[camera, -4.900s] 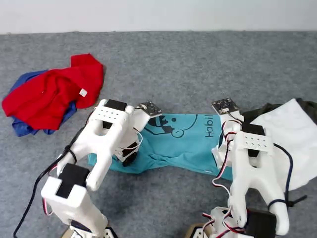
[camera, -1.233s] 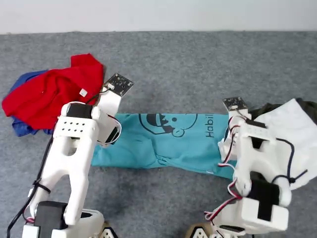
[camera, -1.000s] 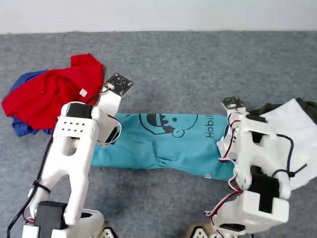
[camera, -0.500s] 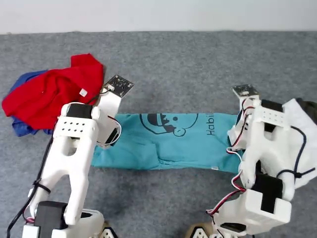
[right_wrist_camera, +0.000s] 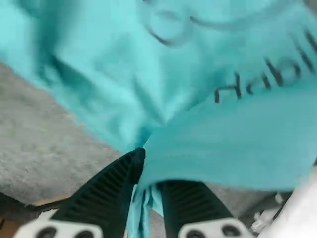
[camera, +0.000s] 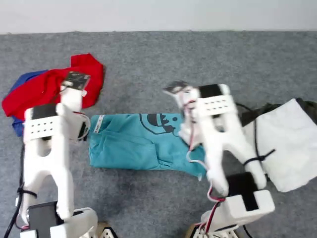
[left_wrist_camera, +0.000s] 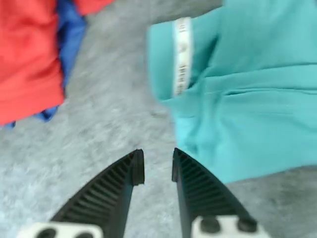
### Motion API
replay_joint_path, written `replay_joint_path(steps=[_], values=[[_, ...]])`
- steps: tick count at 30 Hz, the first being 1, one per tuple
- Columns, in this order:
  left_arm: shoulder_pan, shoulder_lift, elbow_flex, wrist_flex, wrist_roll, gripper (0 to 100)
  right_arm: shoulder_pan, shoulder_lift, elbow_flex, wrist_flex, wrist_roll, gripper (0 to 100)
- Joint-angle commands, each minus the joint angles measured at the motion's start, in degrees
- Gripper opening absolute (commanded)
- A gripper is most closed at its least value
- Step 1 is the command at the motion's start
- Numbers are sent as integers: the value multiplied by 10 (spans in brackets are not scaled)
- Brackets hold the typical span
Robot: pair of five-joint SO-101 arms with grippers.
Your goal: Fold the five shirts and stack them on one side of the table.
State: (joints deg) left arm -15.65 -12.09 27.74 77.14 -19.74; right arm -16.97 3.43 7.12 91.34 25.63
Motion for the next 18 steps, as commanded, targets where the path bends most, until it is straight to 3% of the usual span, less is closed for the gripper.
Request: replay_joint_path(steps=[1,7,12,18], values=[[-41,-11,-15,4,-2,105,-78,-3,-65,15,4,10],[-92,-15,-16,4,-2,105,-192,5,-114,-11,-27,10],[-96,-15,-16,4,-2,105,-262,80,-183,-24,-55,10],[-95,-15,-16,5,-2,105,-299,212,-329,-19,-59,10]])
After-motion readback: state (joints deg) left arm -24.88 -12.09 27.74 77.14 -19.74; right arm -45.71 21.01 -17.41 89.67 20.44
